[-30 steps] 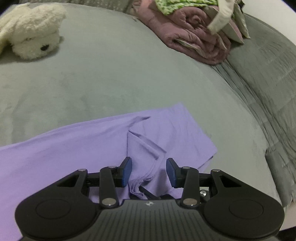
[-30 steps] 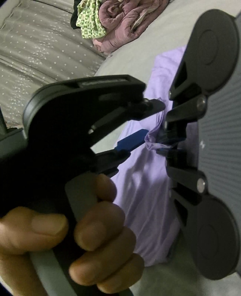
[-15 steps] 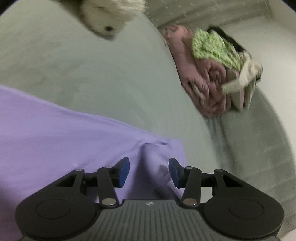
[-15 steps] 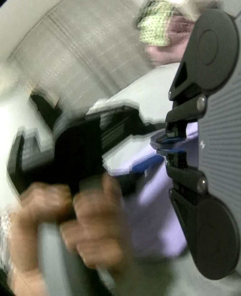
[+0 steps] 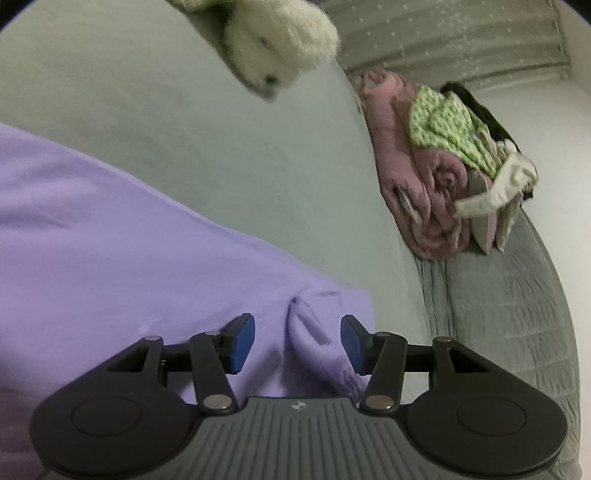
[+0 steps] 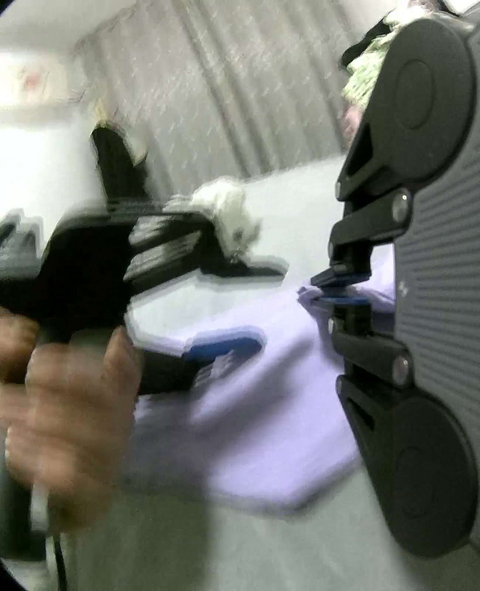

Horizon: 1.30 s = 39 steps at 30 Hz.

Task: Fold clothes

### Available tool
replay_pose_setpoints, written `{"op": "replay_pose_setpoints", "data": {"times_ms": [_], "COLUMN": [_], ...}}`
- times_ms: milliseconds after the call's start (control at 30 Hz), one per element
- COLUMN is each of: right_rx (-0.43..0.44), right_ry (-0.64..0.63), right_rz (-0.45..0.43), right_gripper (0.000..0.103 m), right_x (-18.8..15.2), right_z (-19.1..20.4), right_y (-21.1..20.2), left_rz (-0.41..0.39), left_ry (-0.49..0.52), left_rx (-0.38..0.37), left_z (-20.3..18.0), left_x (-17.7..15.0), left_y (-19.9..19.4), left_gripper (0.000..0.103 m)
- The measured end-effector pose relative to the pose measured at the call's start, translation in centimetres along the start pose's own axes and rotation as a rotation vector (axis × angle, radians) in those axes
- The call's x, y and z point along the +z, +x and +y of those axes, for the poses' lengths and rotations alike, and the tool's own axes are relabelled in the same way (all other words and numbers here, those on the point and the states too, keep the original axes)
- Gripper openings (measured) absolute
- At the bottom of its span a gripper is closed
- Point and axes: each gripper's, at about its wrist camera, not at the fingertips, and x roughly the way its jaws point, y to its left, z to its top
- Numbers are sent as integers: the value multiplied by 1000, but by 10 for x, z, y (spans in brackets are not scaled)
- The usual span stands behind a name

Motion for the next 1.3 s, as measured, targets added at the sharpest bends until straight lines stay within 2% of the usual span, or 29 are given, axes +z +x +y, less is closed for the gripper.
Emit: {"op": "replay_pose_setpoints", "data": {"times_ms": [100, 200, 300, 467, 567, 633, 800, 1033, 1100, 1167, 1233, 1300], "right_rx": [29, 120, 148, 116, 122, 116, 111, 84, 78, 71, 65, 64], "right_ry": [217, 48, -8, 166, 280, 296, 290, 347, 366, 377, 384, 393], "right_rz": [-25, -61, -33, -6, -8, -16, -26, -33, -35, -40, -48, -55], "right_gripper": [8, 8, 8, 8, 8, 8, 8, 8, 8, 8, 8, 8], "right_x": [17, 26, 23, 13, 16, 16, 19, 22, 24, 25, 26, 26], "right_z": [-17, 21, 41, 14, -13, -21, -11, -5, -5, -6, -8, -9], "right_y": [2, -9, -10, 0, 5, -5, -18, -18, -21, -21, -23, -24], "left_rz": [-37, -37, -27, -7, -10, -6, -28, -40, -41, -39, -41, -59], "left_ry": [-35, -48, -45, -41, -73, -92, -186, -188, -185, -181, -184, -183], "left_rx": [4, 9, 7, 46, 32, 12, -19, -16, -9, 11, 25, 45], "left_z": [11, 19, 18, 15, 12, 11, 19, 19, 17, 17, 19, 19], "left_x": [6, 8, 5, -2, -5, -8, -13, -16, -17, -18, -19, -18], "left_y": [-16, -21, -23, -28, -32, -30, -18, -17, -16, -14, -15, -17], "left_gripper": [54, 54, 54, 55, 55, 58, 59, 57, 52, 29, 15, 9]}}
